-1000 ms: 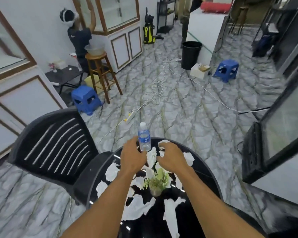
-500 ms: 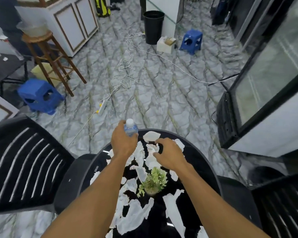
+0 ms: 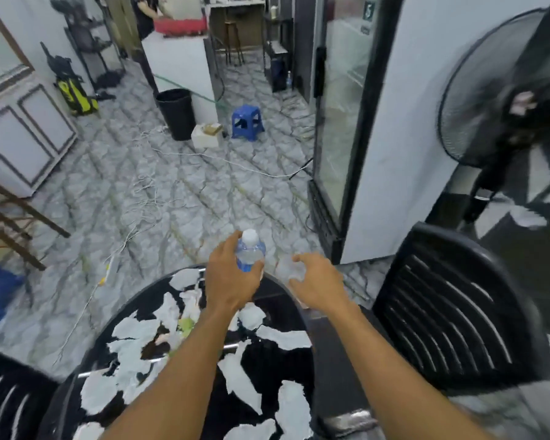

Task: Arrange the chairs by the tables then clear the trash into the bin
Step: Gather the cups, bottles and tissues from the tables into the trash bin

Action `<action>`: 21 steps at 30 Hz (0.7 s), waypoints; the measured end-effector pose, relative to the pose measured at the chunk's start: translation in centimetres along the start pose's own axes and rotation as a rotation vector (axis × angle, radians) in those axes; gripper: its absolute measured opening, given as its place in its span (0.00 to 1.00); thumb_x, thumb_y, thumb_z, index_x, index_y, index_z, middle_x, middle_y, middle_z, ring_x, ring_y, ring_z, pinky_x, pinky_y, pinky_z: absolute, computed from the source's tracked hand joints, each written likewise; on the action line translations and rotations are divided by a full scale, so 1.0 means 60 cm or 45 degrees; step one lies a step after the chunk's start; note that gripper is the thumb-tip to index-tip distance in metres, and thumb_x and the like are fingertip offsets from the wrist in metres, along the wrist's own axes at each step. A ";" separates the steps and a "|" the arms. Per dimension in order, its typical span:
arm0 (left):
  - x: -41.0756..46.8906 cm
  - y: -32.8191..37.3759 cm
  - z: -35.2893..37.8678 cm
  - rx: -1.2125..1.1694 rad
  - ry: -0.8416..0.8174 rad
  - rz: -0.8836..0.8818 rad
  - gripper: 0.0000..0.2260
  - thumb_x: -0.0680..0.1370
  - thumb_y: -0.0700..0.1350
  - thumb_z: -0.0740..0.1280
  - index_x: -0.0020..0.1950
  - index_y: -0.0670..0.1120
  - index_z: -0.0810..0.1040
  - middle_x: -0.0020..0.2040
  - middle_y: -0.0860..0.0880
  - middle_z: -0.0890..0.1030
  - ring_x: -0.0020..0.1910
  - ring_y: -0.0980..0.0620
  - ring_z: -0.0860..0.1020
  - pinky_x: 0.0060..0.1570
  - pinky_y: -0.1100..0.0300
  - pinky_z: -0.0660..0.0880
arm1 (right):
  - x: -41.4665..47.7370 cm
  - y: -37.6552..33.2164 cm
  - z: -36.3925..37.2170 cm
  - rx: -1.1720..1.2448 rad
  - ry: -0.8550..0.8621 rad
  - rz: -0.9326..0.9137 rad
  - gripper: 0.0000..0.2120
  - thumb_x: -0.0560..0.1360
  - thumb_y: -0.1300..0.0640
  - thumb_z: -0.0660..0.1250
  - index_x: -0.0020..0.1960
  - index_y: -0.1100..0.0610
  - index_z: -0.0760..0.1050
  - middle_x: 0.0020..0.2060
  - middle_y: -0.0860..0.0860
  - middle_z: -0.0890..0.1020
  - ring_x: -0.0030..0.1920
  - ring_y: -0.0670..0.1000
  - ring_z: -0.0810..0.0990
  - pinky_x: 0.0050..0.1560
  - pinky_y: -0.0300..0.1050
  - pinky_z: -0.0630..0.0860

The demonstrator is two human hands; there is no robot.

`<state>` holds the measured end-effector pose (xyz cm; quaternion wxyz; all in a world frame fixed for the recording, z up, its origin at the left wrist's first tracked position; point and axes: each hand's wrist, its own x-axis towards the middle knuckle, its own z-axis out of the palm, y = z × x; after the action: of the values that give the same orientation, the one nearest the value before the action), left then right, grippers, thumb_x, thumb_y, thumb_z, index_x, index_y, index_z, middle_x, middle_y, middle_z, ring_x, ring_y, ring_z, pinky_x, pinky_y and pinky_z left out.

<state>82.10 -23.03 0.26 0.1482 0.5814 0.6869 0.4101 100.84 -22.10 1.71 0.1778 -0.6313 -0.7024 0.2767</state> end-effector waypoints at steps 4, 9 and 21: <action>-0.098 0.165 0.107 -0.108 -0.124 0.237 0.30 0.70 0.53 0.77 0.69 0.52 0.72 0.59 0.55 0.78 0.55 0.49 0.77 0.53 0.48 0.77 | -0.122 0.133 -0.128 0.059 0.141 0.126 0.18 0.72 0.53 0.70 0.62 0.53 0.78 0.58 0.52 0.80 0.59 0.55 0.79 0.57 0.50 0.76; -0.251 0.364 0.246 -0.340 -0.347 0.498 0.27 0.70 0.56 0.76 0.67 0.52 0.75 0.54 0.55 0.81 0.49 0.52 0.79 0.49 0.54 0.78 | -0.319 0.314 -0.266 0.016 0.391 0.380 0.19 0.72 0.51 0.70 0.62 0.52 0.78 0.59 0.51 0.80 0.60 0.55 0.78 0.57 0.50 0.76; -0.652 0.650 0.540 -0.402 -1.148 0.925 0.27 0.69 0.55 0.75 0.66 0.54 0.74 0.52 0.54 0.80 0.48 0.51 0.78 0.47 0.53 0.78 | -0.761 0.650 -0.381 0.171 0.761 1.118 0.14 0.70 0.53 0.69 0.55 0.53 0.80 0.52 0.52 0.83 0.56 0.56 0.80 0.52 0.46 0.76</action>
<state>141.51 -46.86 -1.86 0.3599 0.8666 0.2445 0.2444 151.70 -61.39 0.27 0.2776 -0.9042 -0.2717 0.1777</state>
